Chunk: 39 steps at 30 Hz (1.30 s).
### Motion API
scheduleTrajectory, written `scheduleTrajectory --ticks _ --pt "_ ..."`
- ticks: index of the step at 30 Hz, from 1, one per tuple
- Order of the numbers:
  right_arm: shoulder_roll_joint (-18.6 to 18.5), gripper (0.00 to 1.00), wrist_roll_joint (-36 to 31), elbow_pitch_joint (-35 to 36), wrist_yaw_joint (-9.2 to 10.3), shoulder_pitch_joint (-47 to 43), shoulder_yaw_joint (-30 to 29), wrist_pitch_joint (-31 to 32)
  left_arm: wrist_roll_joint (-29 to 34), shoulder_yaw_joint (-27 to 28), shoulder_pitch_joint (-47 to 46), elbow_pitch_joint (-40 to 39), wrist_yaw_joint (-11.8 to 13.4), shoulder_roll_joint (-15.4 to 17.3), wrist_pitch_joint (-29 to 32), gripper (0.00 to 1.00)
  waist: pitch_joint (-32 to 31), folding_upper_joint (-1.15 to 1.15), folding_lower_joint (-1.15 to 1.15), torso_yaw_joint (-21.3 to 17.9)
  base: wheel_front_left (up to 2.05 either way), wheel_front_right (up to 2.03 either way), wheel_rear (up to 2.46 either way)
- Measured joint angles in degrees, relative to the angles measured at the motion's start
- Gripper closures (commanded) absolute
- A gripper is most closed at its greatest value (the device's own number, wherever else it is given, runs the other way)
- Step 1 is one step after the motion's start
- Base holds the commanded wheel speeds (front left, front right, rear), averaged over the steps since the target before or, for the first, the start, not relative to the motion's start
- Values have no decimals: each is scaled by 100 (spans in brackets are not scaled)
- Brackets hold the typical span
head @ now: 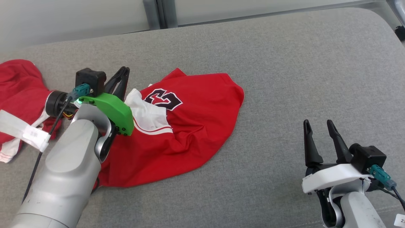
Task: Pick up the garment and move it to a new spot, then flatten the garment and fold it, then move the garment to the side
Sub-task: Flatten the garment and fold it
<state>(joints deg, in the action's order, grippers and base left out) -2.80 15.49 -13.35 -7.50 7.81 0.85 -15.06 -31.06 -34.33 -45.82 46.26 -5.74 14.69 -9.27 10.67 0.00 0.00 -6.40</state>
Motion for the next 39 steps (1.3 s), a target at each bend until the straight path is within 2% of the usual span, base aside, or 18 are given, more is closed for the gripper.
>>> scheduleTrajectory --ticks 1,5,11,15,20,29,39 --pt "0 0 -3 0 0 -15 -1 0 12 2 30 -52 22 14 -112 0 -26 0 0 20 0 0 0" --pt "0 0 -41 -5 0 -81 -34 0 34 116 300 -331 182 83 -445 0 -144 0 0 113 0 0 0" --pt "-1 0 -109 -21 1 -192 -46 0 101 467 903 -1017 457 272 -569 0 -338 0 0 240 0 0 0" --pt "-1 0 -159 -19 1 -292 -40 1 355 968 1529 -1941 678 409 -578 0 -501 0 0 318 0 0 0" --pt "-1 0 -225 -5 0 -393 -23 0 658 1622 2526 -2817 806 460 -586 0 -736 0 0 407 0 0 0" --pt "-1 0 -464 25 0 -541 52 0 1009 2533 3925 -3672 765 219 -586 0 -1067 0 0 537 0 0 0" --pt "-2 0 -612 143 0 -705 191 37 1279 3275 4865 -3977 442 -229 -586 0 -1183 0 0 618 0 0 0"
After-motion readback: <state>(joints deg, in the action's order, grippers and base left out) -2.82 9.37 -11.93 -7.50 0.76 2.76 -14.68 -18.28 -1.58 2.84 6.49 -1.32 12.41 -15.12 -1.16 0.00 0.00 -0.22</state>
